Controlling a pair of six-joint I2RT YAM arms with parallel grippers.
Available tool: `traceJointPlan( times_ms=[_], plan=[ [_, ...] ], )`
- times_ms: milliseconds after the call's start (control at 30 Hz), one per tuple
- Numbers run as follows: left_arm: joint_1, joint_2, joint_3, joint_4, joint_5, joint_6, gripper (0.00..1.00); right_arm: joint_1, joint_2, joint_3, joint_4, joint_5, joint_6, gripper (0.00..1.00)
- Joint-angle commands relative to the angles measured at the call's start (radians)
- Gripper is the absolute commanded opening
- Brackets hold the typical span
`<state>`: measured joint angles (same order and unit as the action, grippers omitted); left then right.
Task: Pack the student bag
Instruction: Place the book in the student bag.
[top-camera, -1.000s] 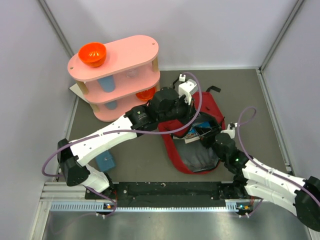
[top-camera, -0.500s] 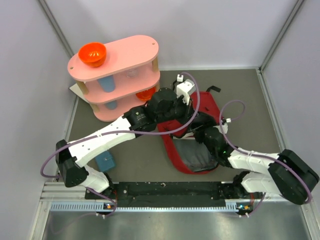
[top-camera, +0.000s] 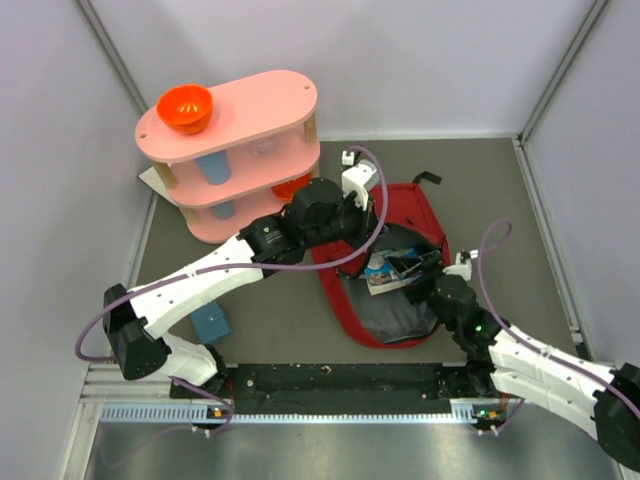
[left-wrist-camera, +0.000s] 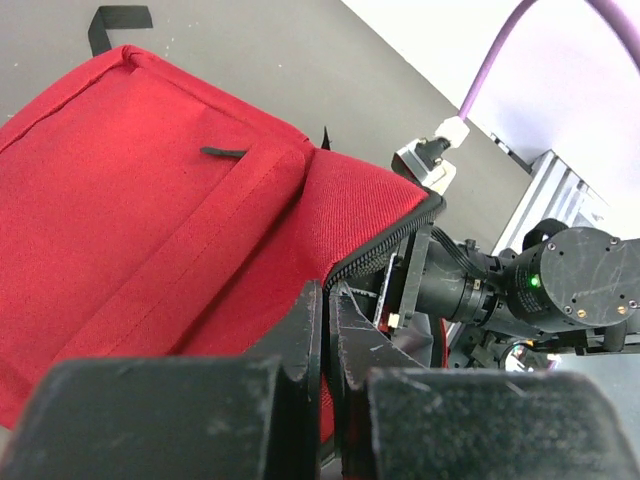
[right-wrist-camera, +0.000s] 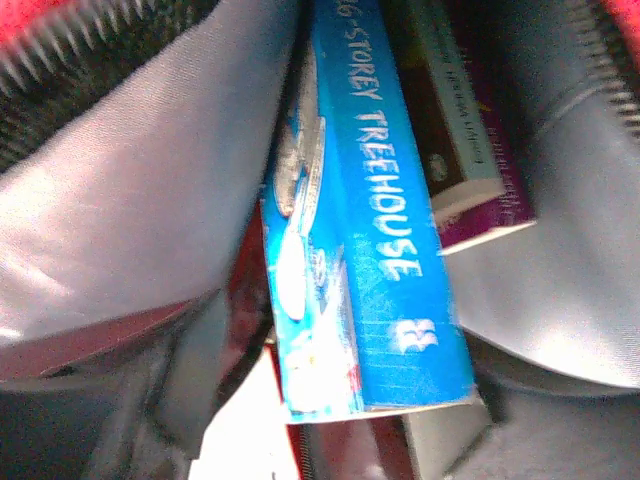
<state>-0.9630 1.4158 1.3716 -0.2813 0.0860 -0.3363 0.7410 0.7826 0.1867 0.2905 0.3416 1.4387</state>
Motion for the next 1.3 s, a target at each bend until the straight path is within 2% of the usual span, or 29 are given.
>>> traceJointPlan(
  times_ms=[0, 67, 100, 133, 200, 233, 400, 533, 600, 633, 667, 733, 800, 867, 1067, 1133, 1200, 1233, 1267],
  plan=[
    [0.006, -0.026, 0.004, 0.108, 0.020, -0.020, 0.00, -0.003, -0.080, -0.049, -0.051, 0.019, -0.004, 0.53],
    [0.006, -0.029, 0.001, 0.108, 0.021, -0.021, 0.00, -0.005, -0.086, -0.052, -0.056, -0.001, 0.002, 0.42],
    [0.006, -0.034, 0.000, 0.110, 0.021, -0.021, 0.00, -0.005, -0.085, -0.047, -0.060, -0.010, -0.001, 0.19],
    [0.006, -0.034, -0.003, 0.111, 0.021, -0.023, 0.00, -0.005, -0.080, -0.044, -0.068, -0.018, 0.005, 0.11],
    [0.006, -0.040, -0.008, 0.114, 0.020, -0.023, 0.00, -0.005, -0.062, -0.030, -0.073, -0.001, 0.020, 0.00],
    [0.006, -0.040, -0.009, 0.116, 0.026, -0.024, 0.00, -0.005, -0.048, -0.029, -0.064, 0.010, 0.031, 0.00],
    [0.006, -0.037, -0.008, 0.133, 0.063, -0.046, 0.00, -0.003, 0.091, 0.032, 0.129, 0.129, 0.023, 0.00],
    [0.006, -0.038, -0.008, 0.125, 0.069, -0.047, 0.00, -0.005, 0.306, 0.170, 0.127, 0.114, 0.020, 0.01],
    [0.006, -0.044, -0.012, 0.125, 0.063, -0.049, 0.00, -0.008, 0.354, 0.221, 0.136, 0.074, 0.038, 0.19],
    [0.006, -0.046, -0.014, 0.123, 0.061, -0.049, 0.00, -0.006, 0.371, 0.223, 0.195, 0.050, 0.011, 0.29],
    [0.006, -0.051, -0.016, 0.120, 0.061, -0.050, 0.00, -0.008, 0.382, 0.215, 0.228, 0.019, -0.021, 0.50],
    [0.006, -0.057, -0.023, 0.120, 0.061, -0.050, 0.00, -0.008, 0.376, 0.212, 0.181, -0.026, -0.049, 0.54],
    [0.006, -0.058, -0.026, 0.116, 0.060, -0.046, 0.00, -0.008, 0.330, 0.191, 0.118, -0.013, -0.038, 0.70],
    [0.006, -0.057, -0.026, 0.113, 0.055, -0.040, 0.00, -0.008, 0.278, 0.142, 0.055, -0.009, -0.029, 0.77],
    [0.007, -0.044, -0.017, 0.117, 0.057, -0.030, 0.00, -0.006, 0.074, 0.091, -0.170, 0.008, -0.012, 0.79],
    [0.007, -0.038, -0.013, 0.117, 0.066, -0.030, 0.00, -0.006, 0.024, 0.057, -0.154, 0.005, -0.017, 0.76],
    [0.007, -0.037, -0.014, 0.119, 0.069, -0.032, 0.00, -0.008, 0.007, 0.033, -0.105, 0.000, -0.009, 0.68],
    [0.007, -0.037, -0.016, 0.120, 0.070, -0.033, 0.00, -0.008, 0.007, 0.011, -0.085, 0.000, -0.009, 0.56],
    [0.007, -0.037, -0.017, 0.120, 0.070, -0.033, 0.00, -0.008, 0.010, 0.002, -0.074, 0.008, -0.003, 0.52]
  ],
)
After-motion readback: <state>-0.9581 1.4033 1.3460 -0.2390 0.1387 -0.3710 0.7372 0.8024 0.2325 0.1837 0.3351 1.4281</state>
